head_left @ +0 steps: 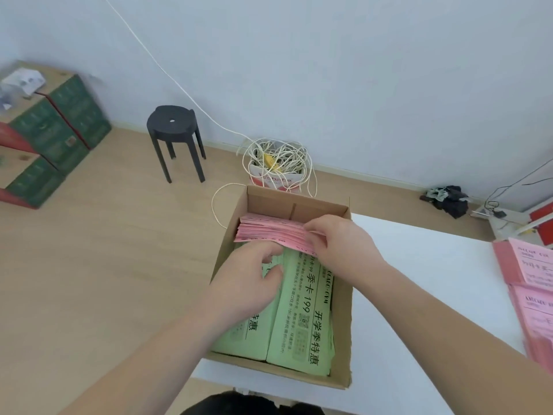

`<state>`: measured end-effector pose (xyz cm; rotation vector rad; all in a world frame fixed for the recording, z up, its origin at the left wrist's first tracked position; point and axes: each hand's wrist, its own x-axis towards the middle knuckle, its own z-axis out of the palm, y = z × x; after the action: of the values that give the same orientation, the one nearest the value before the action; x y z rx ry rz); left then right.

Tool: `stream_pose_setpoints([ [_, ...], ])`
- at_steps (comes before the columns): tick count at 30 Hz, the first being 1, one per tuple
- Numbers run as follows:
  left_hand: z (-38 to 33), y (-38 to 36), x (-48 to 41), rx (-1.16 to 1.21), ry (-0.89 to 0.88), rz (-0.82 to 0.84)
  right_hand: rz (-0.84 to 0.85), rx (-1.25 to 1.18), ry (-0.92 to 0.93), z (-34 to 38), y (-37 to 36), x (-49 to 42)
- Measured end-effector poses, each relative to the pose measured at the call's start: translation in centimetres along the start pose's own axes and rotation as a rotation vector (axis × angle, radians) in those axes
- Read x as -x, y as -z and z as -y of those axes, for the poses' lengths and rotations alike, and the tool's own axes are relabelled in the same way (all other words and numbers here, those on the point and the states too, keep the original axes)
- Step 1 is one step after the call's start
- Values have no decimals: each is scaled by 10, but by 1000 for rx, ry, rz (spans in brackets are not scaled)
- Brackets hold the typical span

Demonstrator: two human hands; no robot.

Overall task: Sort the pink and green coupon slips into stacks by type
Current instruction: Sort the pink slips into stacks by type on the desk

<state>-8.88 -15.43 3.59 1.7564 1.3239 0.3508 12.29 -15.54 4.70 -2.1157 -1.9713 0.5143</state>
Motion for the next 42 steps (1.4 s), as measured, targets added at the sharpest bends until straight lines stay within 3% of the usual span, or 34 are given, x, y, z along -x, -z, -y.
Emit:
stream_pose_setpoints([
  [8,16,10,-2,63,-40,5,225,-7,-141,-9,8,-46],
  [17,8,15,-8,73,-71,53,242,-77,-151,-15,21,-62],
  [25,5,14,-11,3,-133,58,111,389,-18,2,10,-59],
  [35,5,15,-3,-16,-120,54,109,290,-7,-3,2,-46],
  [42,-29,15,-7,131,-53,64,-172,207,16,22,44,-30],
])
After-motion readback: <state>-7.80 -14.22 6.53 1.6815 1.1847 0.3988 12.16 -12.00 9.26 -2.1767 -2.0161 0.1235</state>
